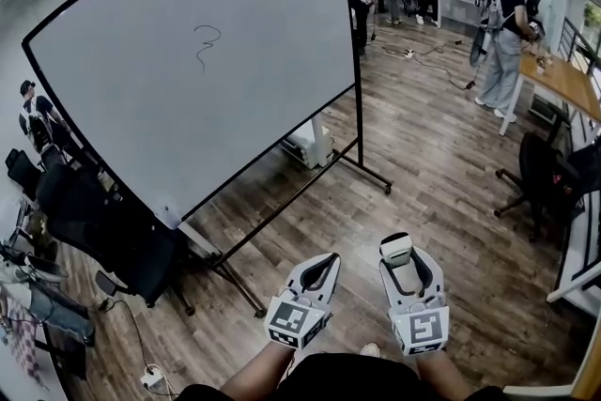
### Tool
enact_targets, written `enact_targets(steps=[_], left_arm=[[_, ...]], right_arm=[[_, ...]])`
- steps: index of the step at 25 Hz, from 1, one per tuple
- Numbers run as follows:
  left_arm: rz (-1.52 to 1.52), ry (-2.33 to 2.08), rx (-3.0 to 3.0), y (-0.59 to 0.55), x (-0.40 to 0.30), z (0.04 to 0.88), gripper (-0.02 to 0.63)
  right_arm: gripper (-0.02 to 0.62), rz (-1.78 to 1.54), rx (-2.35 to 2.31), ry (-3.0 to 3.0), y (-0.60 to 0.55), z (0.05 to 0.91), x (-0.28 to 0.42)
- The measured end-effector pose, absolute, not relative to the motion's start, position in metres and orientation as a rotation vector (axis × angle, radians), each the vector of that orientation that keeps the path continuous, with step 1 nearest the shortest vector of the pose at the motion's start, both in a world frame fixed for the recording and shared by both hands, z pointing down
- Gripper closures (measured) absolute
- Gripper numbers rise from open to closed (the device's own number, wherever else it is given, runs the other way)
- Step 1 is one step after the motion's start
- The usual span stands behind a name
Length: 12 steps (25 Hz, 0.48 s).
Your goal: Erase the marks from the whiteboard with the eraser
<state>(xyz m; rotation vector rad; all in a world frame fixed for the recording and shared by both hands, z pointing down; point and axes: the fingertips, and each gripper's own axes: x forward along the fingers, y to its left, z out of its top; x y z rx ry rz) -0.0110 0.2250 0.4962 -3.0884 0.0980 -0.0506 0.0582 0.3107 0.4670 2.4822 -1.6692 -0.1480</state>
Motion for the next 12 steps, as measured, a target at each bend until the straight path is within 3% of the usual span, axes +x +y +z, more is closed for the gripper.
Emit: enact_targets(steps=[12], left_arm=[[-0.044, 0.27, -3.056, 0.2, -0.001, 0.485, 0.588]], right_arm=[[0.344, -0.112, 2.426, -1.782, 0.295, 0.459, 0.093]])
